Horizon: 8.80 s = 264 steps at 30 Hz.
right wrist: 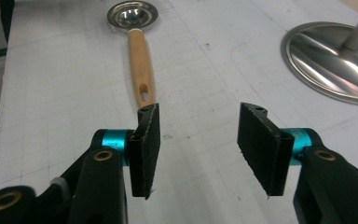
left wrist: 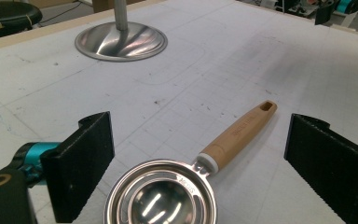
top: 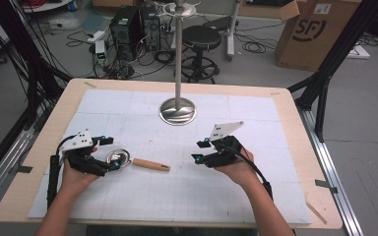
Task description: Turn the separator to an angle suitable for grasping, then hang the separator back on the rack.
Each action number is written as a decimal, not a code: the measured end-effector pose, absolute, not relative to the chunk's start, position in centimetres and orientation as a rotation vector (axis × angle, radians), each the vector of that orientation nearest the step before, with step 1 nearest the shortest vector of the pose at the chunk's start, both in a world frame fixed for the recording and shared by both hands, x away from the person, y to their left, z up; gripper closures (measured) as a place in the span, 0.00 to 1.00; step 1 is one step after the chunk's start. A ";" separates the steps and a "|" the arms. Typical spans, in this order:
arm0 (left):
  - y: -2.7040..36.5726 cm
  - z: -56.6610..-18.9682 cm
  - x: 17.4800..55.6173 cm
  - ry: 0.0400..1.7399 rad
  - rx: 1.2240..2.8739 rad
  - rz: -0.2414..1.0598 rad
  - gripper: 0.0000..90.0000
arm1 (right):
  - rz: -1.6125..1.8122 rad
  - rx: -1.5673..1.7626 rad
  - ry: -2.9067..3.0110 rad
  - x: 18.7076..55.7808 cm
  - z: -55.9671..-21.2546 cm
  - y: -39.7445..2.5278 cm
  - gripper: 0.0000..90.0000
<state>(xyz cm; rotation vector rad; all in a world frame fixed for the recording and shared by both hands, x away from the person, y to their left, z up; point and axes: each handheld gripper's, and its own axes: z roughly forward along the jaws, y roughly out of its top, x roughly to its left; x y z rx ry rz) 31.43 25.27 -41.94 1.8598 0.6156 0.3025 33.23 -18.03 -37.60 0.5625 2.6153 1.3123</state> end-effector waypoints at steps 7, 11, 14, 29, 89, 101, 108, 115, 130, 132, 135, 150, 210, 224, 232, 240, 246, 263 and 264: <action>25.2 -42.0 31.4 0.612 1.868 0.301 0.10 | 1.369 0.656 2.529 31.9 -37.9 -21.3 0.45; 25.2 -42.0 31.4 0.612 1.868 0.298 0.10 | 1.379 0.709 2.491 31.4 -38.6 -22.9 0.43; 25.2 -42.0 31.5 0.608 1.866 0.298 0.10 | 1.398 0.760 2.446 31.3 -38.8 -24.1 0.41; 25.1 -42.0 31.5 0.599 1.862 0.291 0.10 | 1.435 0.820 2.338 31.2 -38.4 -26.2 0.33; 18.0 -39.1 34.2 0.423 2.248 0.221 0.16 | 1.432 0.916 2.280 32.0 -39.5 -27.8 0.22; 16.1 -38.8 34.7 0.373 2.444 0.191 0.27 | 1.420 0.918 2.291 32.2 -39.7 -27.6 0.22; 14.4 -38.5 34.7 0.325 2.537 0.209 0.29 | 1.428 0.909 2.290 32.4 -39.9 -27.5 0.22; 13.1 -38.8 35.1 0.288 2.656 0.200 0.34 | 1.439 0.907 2.284 32.5 -39.9 -27.5 0.22; 12.1 -40.2 35.3 0.248 2.771 0.177 0.46 | 1.435 0.912 2.290 32.8 -40.1 -27.4 0.22; 12.0 -40.2 35.4 0.242 2.775 0.178 0.48 | 1.426 0.914 2.295 32.8 -40.1 -27.4 0.22; 11.9 -40.3 35.3 0.223 2.790 0.170 0.51 | 1.431 0.910 2.291 32.8 -40.1 -27.3 0.22; 10.5 -40.8 36.0 0.203 2.913 0.095 0.65 | 1.416 0.912 2.302 32.8 -40.2 -27.2 0.23; 15.0 -35.4 36.1 0.371 2.570 0.167 0.76 | 1.380 0.899 2.326 32.9 -40.4 -26.8 0.24; 16.7 -31.9 36.2 0.412 2.385 0.195 0.76 | 1.379 0.894 2.329 32.9 -40.5 -26.8 0.24; 16.9 -30.2 36.4 0.448 2.259 0.209 0.76 | 1.379 0.895 2.332 32.9 -40.5 -26.7 0.24; 16.8 -28.9 36.7 0.469 2.165 0.230 0.76 | 1.379 0.895 2.333 32.9 -40.5 -26.8 0.24; 16.9 -27.9 37.1 0.482 2.070 0.237 0.76 | 1.382 0.894 2.332 32.9 -40.5 -26.8 0.24; 16.1 -24.7 38.4 0.405 2.024 0.294 0.76 | 1.396 0.894 2.326 32.9 -40.4 -26.8 0.24; 16.0 -24.4 38.6 0.400 2.023 0.301 0.76 | 1.394 0.896 2.329 32.9 -40.4 -26.8 0.24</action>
